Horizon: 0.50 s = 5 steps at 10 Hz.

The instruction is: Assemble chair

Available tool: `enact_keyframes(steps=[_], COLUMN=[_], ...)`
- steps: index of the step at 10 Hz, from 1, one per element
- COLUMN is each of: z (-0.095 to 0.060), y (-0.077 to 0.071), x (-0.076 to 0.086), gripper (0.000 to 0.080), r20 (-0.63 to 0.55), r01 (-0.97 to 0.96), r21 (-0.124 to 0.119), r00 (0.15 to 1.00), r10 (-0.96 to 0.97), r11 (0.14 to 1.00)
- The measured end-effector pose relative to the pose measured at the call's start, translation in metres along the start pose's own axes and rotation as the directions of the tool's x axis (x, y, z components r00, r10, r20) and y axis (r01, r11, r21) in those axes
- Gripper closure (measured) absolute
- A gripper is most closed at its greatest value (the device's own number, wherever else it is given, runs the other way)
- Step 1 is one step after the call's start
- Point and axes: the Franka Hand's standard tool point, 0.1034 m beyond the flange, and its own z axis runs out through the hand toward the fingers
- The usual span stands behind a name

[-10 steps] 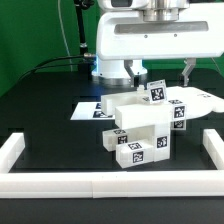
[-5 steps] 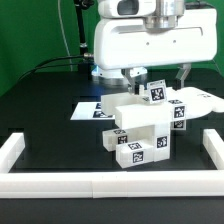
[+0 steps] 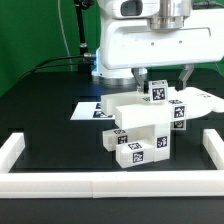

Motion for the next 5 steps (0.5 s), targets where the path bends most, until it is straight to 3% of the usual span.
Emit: enact_keyframes(steps=[1,2,5], z=[0.0,0.0001,0.0002], y=[0.0001,0.0001,-0.0006], x=[0.0,-0.0001,0.0], gripper=[0.0403,0.0518,0.0518], r20=[0.0,0.0,0.0], r01=[-0.014,-0.026,-0.209], r21=[0.0,0.0,0.002], r00=[1.0,1.0,0.978], r10=[0.014,0.026,0.209], r11=[1.0,1.0,0.978])
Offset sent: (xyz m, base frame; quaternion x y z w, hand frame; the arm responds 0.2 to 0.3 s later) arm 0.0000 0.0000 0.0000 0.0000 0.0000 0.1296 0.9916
